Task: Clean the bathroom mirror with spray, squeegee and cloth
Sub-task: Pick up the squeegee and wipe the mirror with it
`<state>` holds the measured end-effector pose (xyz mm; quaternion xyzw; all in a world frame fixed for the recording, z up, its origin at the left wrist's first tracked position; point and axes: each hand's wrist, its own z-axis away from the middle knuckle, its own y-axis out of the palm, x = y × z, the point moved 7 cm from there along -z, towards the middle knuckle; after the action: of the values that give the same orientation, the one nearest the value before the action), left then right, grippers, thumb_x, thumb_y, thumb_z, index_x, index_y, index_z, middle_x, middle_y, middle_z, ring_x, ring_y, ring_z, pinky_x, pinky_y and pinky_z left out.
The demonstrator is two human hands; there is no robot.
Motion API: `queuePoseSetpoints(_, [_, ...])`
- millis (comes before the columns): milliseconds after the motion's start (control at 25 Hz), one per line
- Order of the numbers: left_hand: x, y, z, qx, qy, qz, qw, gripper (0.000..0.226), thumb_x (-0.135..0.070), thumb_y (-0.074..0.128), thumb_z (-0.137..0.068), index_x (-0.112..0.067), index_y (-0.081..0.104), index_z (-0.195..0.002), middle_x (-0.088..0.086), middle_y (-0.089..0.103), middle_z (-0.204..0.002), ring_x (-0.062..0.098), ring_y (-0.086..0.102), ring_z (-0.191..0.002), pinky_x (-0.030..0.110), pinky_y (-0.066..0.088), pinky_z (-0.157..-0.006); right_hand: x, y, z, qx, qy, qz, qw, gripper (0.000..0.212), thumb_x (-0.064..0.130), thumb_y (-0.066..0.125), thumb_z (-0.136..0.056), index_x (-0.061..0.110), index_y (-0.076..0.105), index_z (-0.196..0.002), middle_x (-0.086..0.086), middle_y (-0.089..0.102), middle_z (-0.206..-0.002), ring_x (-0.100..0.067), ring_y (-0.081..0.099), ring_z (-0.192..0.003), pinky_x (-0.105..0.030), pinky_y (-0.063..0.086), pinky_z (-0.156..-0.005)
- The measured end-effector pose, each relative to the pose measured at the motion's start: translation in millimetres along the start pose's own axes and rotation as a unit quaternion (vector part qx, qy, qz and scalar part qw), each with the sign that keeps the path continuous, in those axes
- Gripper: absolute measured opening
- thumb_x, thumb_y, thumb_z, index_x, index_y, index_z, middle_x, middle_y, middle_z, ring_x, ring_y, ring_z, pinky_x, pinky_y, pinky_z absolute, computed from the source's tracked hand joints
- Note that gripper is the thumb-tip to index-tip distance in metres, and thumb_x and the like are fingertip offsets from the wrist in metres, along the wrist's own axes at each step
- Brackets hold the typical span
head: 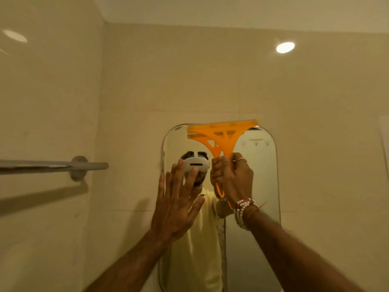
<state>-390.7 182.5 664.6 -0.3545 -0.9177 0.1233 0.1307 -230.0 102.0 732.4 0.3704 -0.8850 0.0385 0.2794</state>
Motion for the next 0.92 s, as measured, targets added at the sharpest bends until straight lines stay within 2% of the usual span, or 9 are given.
queuePoseSetpoints(80, [27,-9,8,0.005,-0.027,-0.037,0.999,0.076,-0.061,0.032,-0.105,-0.026,0.007,-0.168,0.009,-0.005,-0.176,0.025,-0.006,-0.162,0.059,0.002,-0.127,7,35,2,0.036,0.039,-0.007,0.999,0.016,0.038,0.049,-0.102,0.026,0.058,-0.097,-0.006,0.071,-0.087,-0.022,0.071,-0.075,-0.044,0.063,-0.072])
queuePoseSetpoints(120, [35,-14,13,-0.002,-0.036,-0.038,0.999,0.079,-0.060,0.037,-0.103,-0.027,0.005,-0.168,0.009,-0.005,-0.176,0.025,-0.005,-0.162,0.059,0.003,-0.127,11,46,1,0.039,0.042,0.008,0.998,0.016,0.040,0.049,-0.102,0.029,0.057,-0.095,-0.002,0.071,-0.086,-0.022,0.071,-0.075,-0.047,0.062,-0.074])
queuePoseSetpoints(240, [54,-30,26,-0.022,-0.057,-0.040,0.997,0.080,-0.056,0.039,-0.102,-0.031,0.000,-0.167,0.011,-0.004,-0.176,0.026,-0.001,-0.163,0.063,0.010,-0.125,23,69,-5,0.042,0.040,0.045,0.997,0.019,0.040,0.048,-0.102,0.027,0.060,-0.097,0.006,0.067,-0.085,-0.017,0.068,-0.079,-0.046,0.060,-0.080])
queuePoseSetpoints(320, [63,-37,30,-0.026,-0.075,-0.044,0.996,0.076,-0.057,0.034,-0.103,-0.028,0.008,-0.167,0.011,-0.003,-0.176,0.027,0.001,-0.162,0.066,0.015,-0.124,24,78,-11,0.046,0.046,0.074,0.995,0.026,0.041,0.047,-0.103,0.020,0.063,-0.104,0.007,0.064,-0.084,-0.017,0.065,-0.081,-0.044,0.057,-0.083])
queuePoseSetpoints(480, [72,-44,30,-0.033,-0.095,-0.046,0.994,0.073,-0.064,0.021,-0.103,-0.025,0.019,-0.165,0.011,-0.001,-0.176,0.026,0.002,-0.162,0.066,0.014,-0.125,17,84,-12,0.053,0.048,0.058,0.996,0.020,0.041,0.047,-0.102,0.031,0.056,-0.088,0.015,0.060,-0.075,-0.004,0.058,-0.070,-0.032,0.046,-0.070])
queuePoseSetpoints(600, [74,-42,32,-0.033,-0.115,-0.044,0.992,0.074,-0.066,0.016,-0.103,-0.025,0.019,-0.165,0.012,0.002,-0.176,0.028,0.004,-0.162,0.067,0.014,-0.125,0,83,1,0.072,0.050,0.062,0.994,0.023,0.044,0.048,-0.101,0.026,0.062,-0.096,0.006,0.067,-0.085,-0.015,0.065,-0.081,-0.041,0.055,-0.080])
queuePoseSetpoints(720, [73,-35,41,-0.026,-0.137,-0.028,0.990,0.074,-0.064,0.015,-0.104,-0.023,0.021,-0.165,0.011,0.000,-0.176,0.028,0.004,-0.162,0.067,0.014,-0.125,-32,75,33,0.121,0.049,0.111,0.985,0.032,0.048,0.045,-0.100,0.022,0.061,-0.109,-0.004,0.068,-0.102,-0.026,0.064,-0.099,-0.050,0.055,-0.091])
queuePoseSetpoints(840, [73,-32,48,-0.027,-0.160,0.002,0.987,0.072,-0.061,0.017,-0.104,-0.024,0.019,-0.165,0.007,-0.003,-0.176,0.026,0.003,-0.162,0.065,0.012,-0.126,-61,57,82,0.147,0.031,0.126,0.981,0.030,0.047,0.045,-0.101,0.027,0.060,-0.117,0.006,0.068,-0.101,-0.014,0.065,-0.093,-0.041,0.058,-0.084])
queuePoseSetpoints(920, [71,-33,51,-0.025,-0.164,0.014,0.986,0.074,-0.065,0.013,-0.103,-0.024,0.019,-0.165,0.008,-0.003,-0.176,0.027,0.005,-0.162,0.065,0.009,-0.127,-76,45,114,0.148,0.023,0.144,0.978,0.028,0.045,0.048,-0.101,0.027,0.063,-0.116,0.019,0.064,-0.086,-0.002,0.064,-0.077,-0.020,0.053,-0.068])
